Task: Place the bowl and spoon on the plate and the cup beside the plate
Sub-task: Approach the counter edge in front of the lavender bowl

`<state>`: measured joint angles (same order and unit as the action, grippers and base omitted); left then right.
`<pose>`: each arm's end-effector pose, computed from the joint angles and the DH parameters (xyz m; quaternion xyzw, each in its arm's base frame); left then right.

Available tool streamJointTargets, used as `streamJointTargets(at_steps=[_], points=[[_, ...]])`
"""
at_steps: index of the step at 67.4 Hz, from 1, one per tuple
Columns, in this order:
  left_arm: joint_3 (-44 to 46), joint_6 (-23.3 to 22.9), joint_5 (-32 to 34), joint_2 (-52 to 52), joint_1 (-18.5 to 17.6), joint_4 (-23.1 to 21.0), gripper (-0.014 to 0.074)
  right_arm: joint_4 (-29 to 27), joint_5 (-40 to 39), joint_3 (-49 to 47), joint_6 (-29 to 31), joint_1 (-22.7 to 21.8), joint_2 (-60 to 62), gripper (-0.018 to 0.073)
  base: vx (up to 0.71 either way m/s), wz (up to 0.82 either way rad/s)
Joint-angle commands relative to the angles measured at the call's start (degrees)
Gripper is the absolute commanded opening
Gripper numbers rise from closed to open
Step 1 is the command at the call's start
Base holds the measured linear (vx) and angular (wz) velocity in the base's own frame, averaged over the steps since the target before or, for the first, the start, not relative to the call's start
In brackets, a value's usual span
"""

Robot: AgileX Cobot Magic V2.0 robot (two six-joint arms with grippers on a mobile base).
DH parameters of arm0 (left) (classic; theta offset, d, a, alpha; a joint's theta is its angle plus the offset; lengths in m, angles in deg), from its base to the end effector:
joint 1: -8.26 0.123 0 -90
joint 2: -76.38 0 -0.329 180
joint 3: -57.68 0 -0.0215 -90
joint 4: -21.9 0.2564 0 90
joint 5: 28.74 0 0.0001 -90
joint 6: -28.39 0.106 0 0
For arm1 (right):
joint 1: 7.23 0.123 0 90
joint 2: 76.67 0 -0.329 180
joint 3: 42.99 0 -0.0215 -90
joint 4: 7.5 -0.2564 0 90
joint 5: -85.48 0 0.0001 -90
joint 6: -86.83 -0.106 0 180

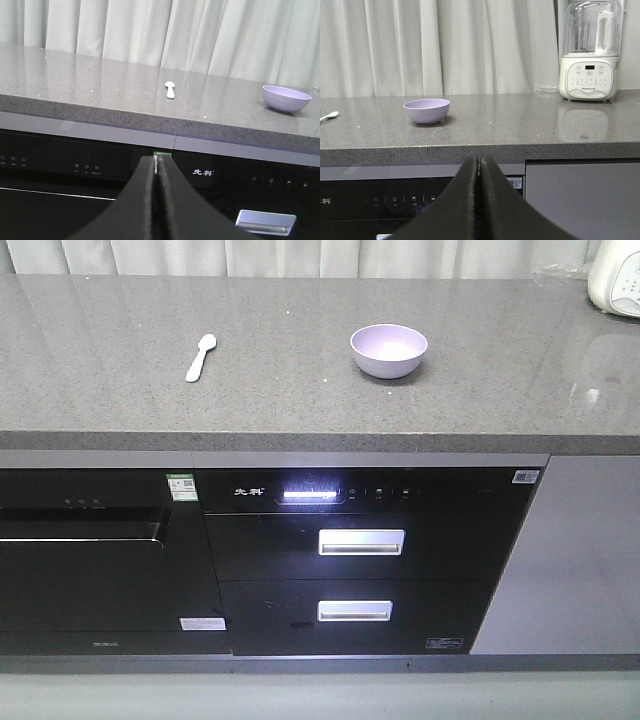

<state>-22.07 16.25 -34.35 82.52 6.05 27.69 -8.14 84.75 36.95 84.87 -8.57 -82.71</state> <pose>0.0331 -0.0002 0.1952 -0.0295 0.7155 -0.0487 0.6963 0.0327 -0.0008 0.2057 0.0233 0.6768 0.0080 0.7358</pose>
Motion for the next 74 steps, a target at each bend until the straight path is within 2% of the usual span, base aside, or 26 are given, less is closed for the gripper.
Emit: streamJointTargets(at_steps=[1, 74], points=[[-1.2, 0.0, 4.6, -0.8, 0.0, -0.5, -0.0006, 0.3, -4.4, 0.4, 0.3, 0.1, 0.5, -0.0004, 0.06, 0.00], [-1.2, 0.0, 4.6, -0.8, 0.0, -0.5, -0.0006, 0.3, -4.4, 0.4, 0.3, 0.1, 0.5, -0.0004, 0.06, 0.00]])
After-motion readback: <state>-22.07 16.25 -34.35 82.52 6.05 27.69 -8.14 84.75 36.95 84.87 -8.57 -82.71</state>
